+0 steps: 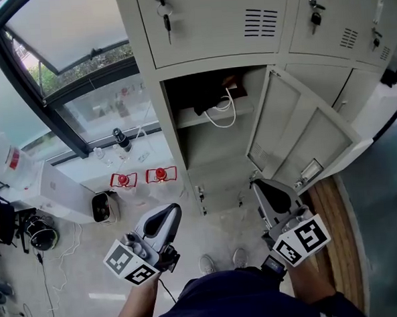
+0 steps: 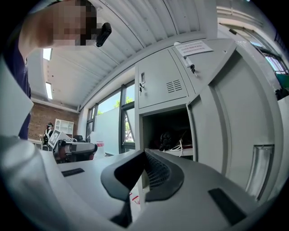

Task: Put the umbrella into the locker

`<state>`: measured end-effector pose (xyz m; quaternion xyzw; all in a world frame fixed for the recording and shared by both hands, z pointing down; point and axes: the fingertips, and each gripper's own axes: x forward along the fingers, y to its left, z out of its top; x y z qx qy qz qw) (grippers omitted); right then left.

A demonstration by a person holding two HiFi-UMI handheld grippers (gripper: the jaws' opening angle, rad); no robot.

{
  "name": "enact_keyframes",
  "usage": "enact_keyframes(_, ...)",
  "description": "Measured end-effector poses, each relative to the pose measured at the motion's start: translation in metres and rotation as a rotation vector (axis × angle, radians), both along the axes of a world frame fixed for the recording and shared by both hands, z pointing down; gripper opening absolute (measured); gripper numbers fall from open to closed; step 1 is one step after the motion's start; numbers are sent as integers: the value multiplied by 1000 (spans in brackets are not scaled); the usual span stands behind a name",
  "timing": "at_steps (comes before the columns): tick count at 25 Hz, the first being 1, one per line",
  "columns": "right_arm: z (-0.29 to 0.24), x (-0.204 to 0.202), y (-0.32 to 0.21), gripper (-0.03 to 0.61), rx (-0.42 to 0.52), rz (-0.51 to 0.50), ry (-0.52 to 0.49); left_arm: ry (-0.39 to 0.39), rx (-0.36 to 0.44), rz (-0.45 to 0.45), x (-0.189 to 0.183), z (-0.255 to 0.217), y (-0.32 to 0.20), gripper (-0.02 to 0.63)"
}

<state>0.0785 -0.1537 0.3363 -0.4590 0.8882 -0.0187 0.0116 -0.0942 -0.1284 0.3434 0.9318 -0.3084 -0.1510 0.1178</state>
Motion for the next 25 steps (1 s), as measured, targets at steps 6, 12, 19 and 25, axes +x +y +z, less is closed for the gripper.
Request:
enact_keyframes(6,3,0,3,8,-8,-1,-14,1,0,0,0,1,-1,3)
enact_keyframes(12,4,-2,3,8,-15,3,-17,4,-2,-4,-1,1,-1,3)
enact_keyframes(19,5,-6,3,8,-20,-5,-18,6,-2,-8,-4,0,-2,3)
enact_keyframes(25,8,-9,1,8,-26,-8,-17,5,-2,-7,-5,1,-2,3)
